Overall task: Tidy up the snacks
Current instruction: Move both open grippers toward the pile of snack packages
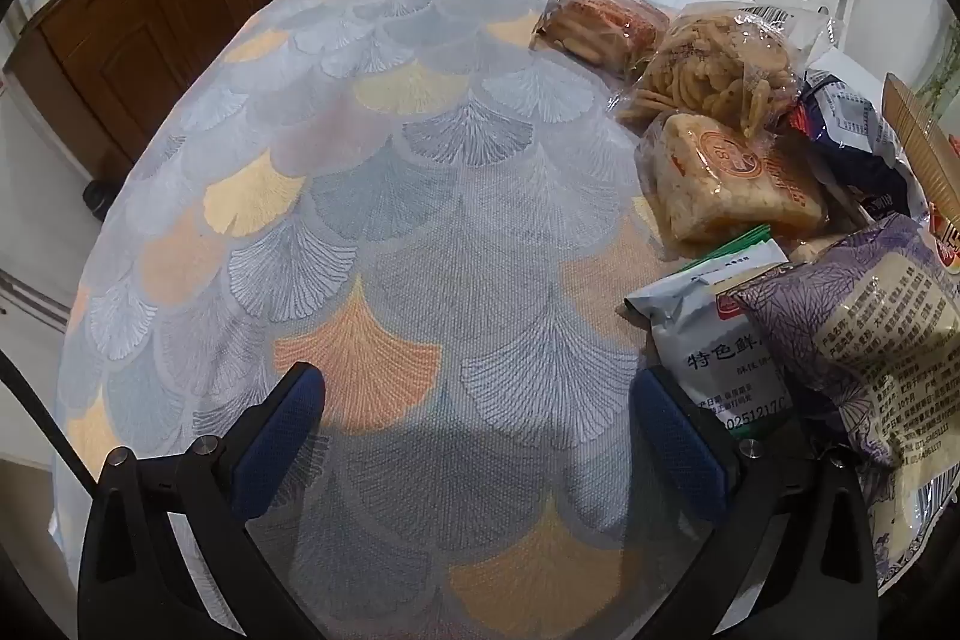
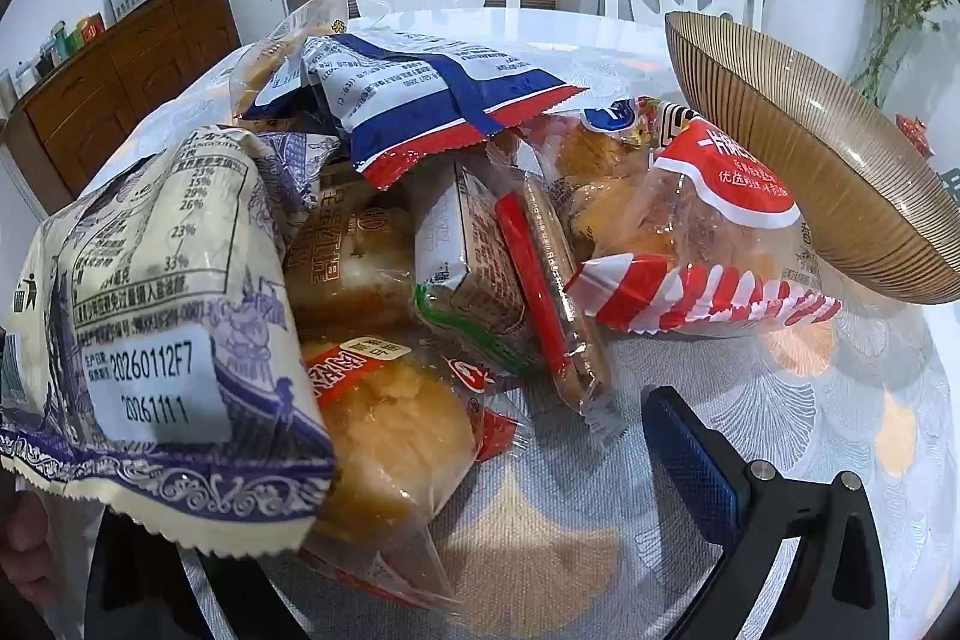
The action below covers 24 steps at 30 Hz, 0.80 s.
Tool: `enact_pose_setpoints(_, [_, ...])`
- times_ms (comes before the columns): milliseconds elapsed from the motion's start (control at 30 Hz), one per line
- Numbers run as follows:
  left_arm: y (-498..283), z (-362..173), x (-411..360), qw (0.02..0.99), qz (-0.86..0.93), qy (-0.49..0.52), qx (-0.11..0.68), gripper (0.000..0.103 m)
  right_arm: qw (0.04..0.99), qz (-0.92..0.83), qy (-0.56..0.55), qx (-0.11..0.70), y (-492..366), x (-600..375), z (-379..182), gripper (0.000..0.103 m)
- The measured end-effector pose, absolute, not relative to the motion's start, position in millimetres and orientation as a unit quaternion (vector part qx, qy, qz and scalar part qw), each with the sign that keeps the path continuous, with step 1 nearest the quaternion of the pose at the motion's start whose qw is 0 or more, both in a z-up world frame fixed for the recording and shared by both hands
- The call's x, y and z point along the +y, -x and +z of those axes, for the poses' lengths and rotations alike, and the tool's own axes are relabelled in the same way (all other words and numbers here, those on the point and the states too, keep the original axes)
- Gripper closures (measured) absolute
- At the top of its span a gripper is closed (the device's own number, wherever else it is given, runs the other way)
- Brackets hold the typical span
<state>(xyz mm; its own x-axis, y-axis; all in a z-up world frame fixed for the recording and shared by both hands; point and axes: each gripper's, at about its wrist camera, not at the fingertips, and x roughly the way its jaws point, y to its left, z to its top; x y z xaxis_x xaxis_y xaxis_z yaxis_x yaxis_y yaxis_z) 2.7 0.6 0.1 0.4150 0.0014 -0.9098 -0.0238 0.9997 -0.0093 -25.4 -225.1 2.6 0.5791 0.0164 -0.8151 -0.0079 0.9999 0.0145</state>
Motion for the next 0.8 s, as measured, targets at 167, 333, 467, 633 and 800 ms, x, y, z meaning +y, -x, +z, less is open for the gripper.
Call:
enact_pose_setpoints(167, [-7,-1,-2,0.839,0.007,-0.002,0.545,0.000,0.888,0.011,-0.007,0.460,26,-228,3,0.000])
enact_pose_setpoints(333, [-16,1,-4,0.799,-0.022,-0.009,0.601,0.000,0.856,0.053,0.017,0.514,32,-225,7,0.000])
enact_pose_setpoints(467, [-2,10,13,0.791,-0.026,0.019,0.612,0.001,0.798,0.110,0.060,0.589,43,-227,9,0.000])
enact_pose_setpoints(633, [24,40,37,0.816,-0.011,0.040,0.576,0.001,0.754,0.140,0.092,0.636,52,-224,7,0.000])
enact_pose_setpoints(800, [37,91,46,0.860,0.008,0.035,0.509,0.001,0.775,0.151,0.077,0.609,84,-228,37,0.000])
